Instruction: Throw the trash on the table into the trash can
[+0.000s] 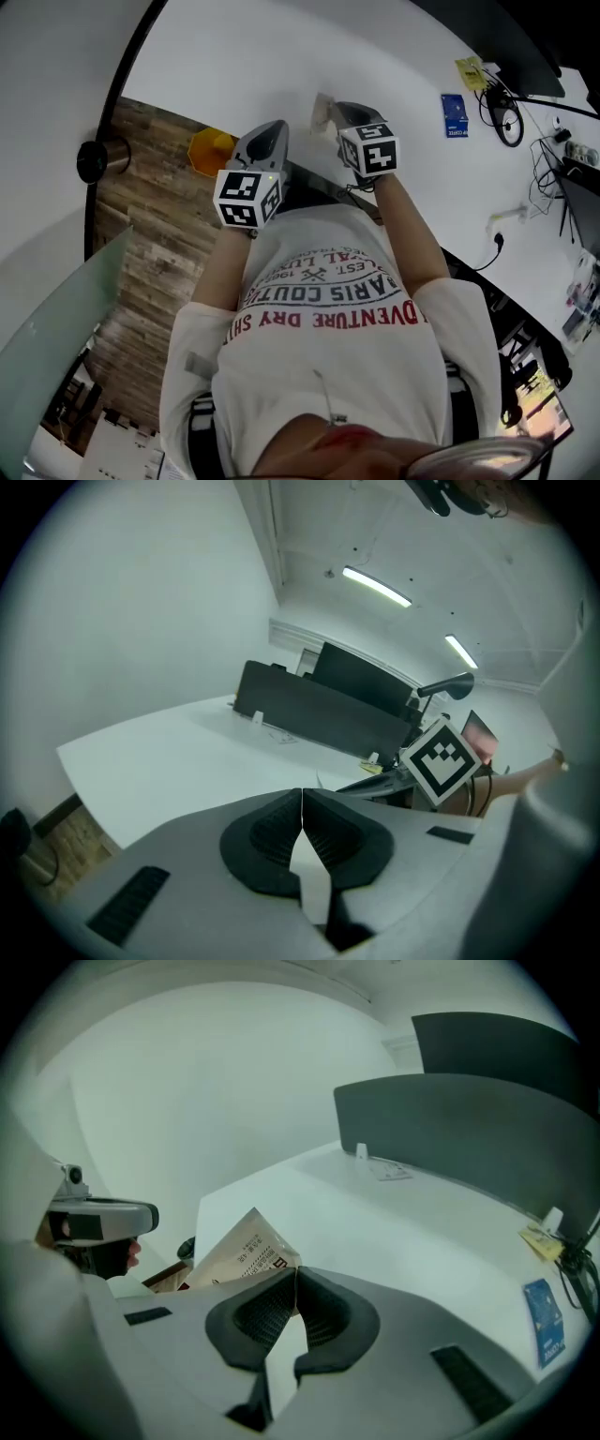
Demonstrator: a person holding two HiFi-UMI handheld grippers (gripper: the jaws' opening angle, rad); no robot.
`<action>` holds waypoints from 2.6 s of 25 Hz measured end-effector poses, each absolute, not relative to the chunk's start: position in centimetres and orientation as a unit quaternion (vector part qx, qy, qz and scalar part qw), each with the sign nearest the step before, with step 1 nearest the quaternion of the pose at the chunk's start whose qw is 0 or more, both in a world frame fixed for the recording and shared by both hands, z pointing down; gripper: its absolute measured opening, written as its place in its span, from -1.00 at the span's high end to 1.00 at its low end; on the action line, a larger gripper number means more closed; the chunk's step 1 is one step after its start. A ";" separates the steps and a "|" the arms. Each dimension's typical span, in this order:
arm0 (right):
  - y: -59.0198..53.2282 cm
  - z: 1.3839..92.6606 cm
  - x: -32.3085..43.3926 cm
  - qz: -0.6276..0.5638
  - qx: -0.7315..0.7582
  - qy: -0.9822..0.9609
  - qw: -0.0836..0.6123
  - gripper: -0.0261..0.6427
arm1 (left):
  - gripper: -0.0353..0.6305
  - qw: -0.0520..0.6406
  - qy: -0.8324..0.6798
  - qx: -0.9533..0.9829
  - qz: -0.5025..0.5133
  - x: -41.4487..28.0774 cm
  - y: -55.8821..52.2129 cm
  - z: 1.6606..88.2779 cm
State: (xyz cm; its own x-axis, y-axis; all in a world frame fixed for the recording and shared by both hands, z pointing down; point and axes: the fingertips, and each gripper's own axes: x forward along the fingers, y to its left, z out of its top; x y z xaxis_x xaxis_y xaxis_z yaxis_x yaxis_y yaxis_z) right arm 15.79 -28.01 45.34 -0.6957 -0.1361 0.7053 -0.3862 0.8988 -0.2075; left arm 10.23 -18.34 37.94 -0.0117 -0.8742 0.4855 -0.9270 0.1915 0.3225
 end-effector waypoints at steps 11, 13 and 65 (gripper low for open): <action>-11.4 44.0 4.0 0.090 -0.126 -0.920 0.359 0.83 | 0.82 0.322 -0.857 0.401 -0.035 6.2 0.1 40.4; -7.6 44.5 2.0 0.073 -0.171 -0.912 0.366 0.83 | 0.82 0.325 -0.875 0.355 -0.050 5.4 3.7 41.0; 8.8 91.9 -11.4 -0.043 -0.162 -0.849 0.501 0.79 | 0.82 0.449 -0.864 0.157 -0.167 -6.2 22.4 79.7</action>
State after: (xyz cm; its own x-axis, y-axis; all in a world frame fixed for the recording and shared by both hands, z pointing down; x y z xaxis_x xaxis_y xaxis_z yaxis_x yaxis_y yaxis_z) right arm -11.39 8.76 91.94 -0.4463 0.2323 0.8642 0.3183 0.9438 -0.0893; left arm -6.25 22.45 79.69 -0.5485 -0.4204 0.7228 -0.1212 0.8953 0.4287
